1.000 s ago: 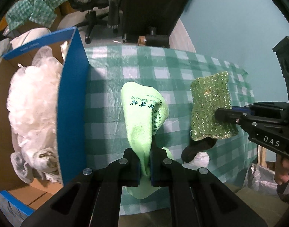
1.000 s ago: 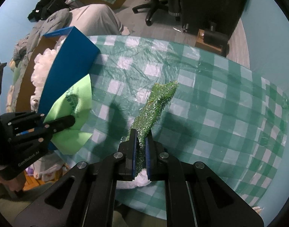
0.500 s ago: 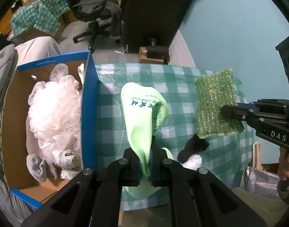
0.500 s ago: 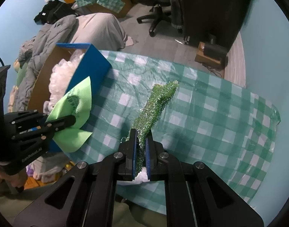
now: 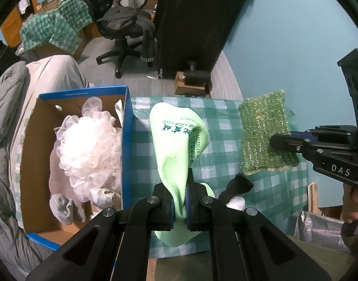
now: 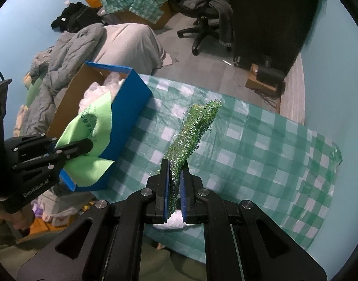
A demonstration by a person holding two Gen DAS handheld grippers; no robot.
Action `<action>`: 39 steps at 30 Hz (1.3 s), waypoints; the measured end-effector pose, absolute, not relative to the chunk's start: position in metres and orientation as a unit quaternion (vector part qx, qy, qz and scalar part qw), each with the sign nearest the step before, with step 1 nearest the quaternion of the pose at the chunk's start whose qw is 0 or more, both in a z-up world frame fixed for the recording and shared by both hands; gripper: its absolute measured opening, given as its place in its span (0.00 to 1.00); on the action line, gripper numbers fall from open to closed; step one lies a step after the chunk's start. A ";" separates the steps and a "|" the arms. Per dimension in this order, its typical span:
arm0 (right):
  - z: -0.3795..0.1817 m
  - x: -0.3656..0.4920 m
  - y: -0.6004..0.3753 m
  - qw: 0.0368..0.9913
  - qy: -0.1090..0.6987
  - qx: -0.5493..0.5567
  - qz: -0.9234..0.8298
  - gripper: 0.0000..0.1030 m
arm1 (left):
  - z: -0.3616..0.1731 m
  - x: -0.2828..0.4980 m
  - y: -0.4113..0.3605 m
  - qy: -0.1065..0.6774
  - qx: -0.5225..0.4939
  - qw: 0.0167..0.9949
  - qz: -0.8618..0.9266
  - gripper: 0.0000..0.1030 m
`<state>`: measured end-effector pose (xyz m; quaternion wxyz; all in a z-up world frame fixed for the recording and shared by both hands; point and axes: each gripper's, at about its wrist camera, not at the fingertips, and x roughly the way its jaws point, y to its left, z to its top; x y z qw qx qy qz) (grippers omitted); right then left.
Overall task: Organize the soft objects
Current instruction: 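Lift the green cloth and scrubber and carry both over the cardboard box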
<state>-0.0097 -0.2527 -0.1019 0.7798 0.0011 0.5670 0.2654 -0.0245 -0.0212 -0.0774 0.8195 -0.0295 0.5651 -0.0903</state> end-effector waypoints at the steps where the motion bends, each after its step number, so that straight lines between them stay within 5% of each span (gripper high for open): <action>1: -0.100 -0.010 -0.252 0.780 0.566 0.000 0.267 0.08 | -0.076 -0.025 -0.020 0.564 -0.030 0.820 -0.089 0.07; 39: -0.065 -0.013 -0.128 0.763 0.533 -0.047 0.364 0.08 | -0.056 -0.055 0.091 0.547 -0.090 0.832 0.000 0.07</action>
